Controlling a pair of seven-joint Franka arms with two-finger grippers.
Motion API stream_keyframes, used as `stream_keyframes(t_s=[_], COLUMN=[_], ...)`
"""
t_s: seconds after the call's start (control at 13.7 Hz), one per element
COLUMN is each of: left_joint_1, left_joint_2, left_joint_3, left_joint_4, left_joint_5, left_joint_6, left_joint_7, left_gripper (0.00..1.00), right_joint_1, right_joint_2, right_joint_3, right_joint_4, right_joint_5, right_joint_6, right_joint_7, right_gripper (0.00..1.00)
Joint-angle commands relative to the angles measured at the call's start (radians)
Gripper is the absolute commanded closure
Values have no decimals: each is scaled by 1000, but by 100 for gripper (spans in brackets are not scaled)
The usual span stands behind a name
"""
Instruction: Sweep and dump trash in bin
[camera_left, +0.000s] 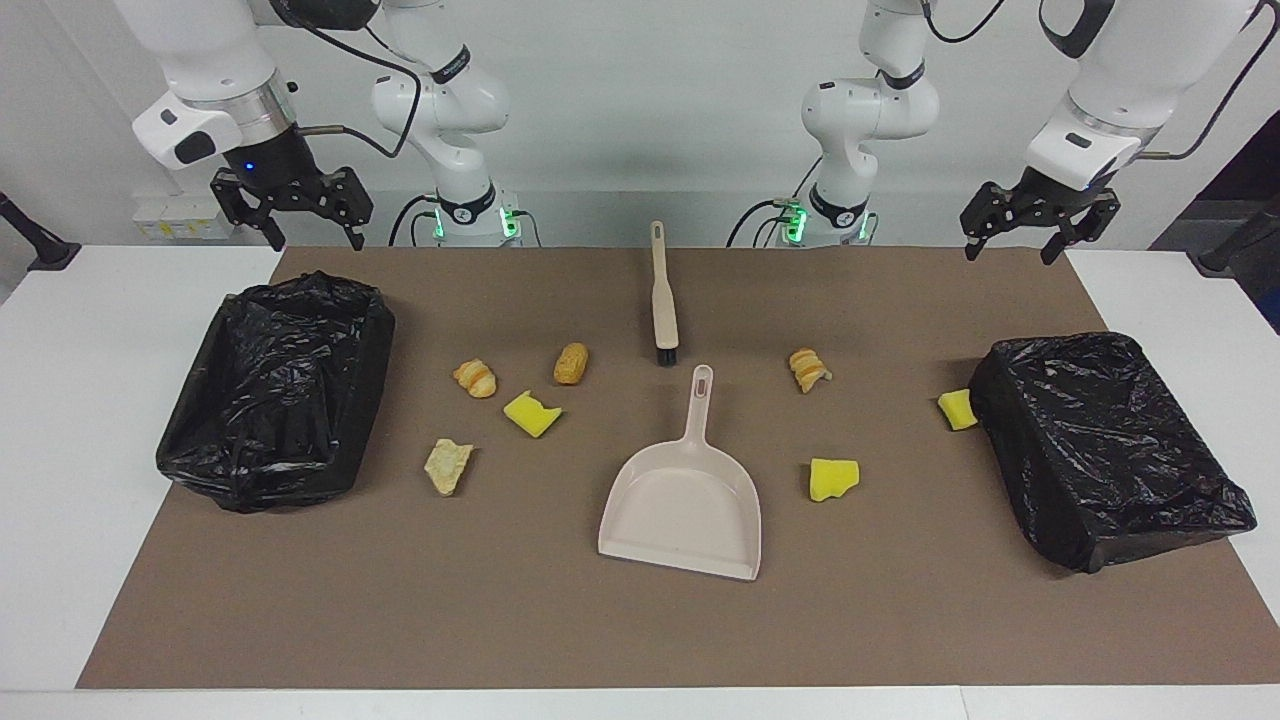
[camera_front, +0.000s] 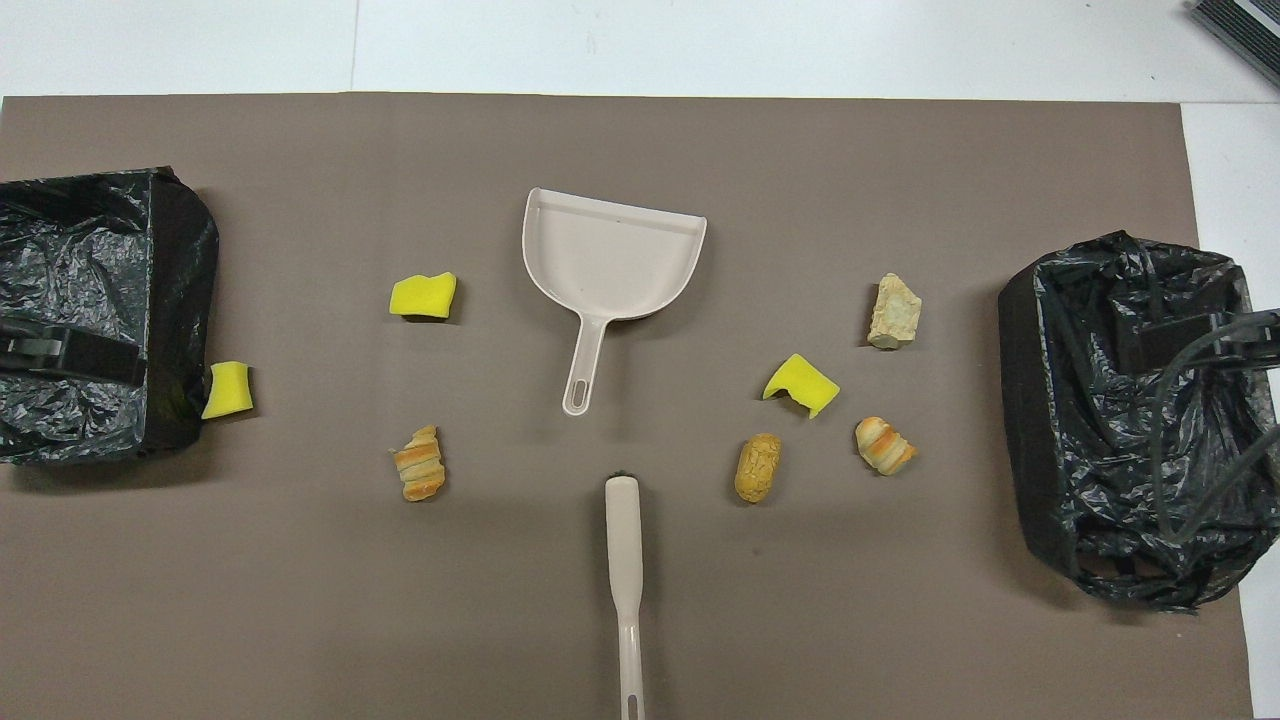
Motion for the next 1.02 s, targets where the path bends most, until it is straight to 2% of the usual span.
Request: stream_keyframes(t_s=[0.0, 0.66, 0.95], left_joint_1=[7, 9, 7], left_joint_2=[-7, -16, -18], left_joint_3=[-3, 3, 3], left_joint_4=[2, -2, -8], left_joint_5=[5, 2, -1], left_joint_6=[-7, -21, -27], left_joint_7=[2, 8, 6], left_gripper=[0, 0, 0], right_joint_1=[-12, -12, 9], right_joint_2=[-5, -5, -30], right_joint_3=[2, 2, 5], right_joint_4=[-14, -16, -68], right_joint_5=[13, 13, 15], right_joint_6=[20, 20, 55], right_joint_7=[-32, -32, -14], right_gripper=[0, 0, 0])
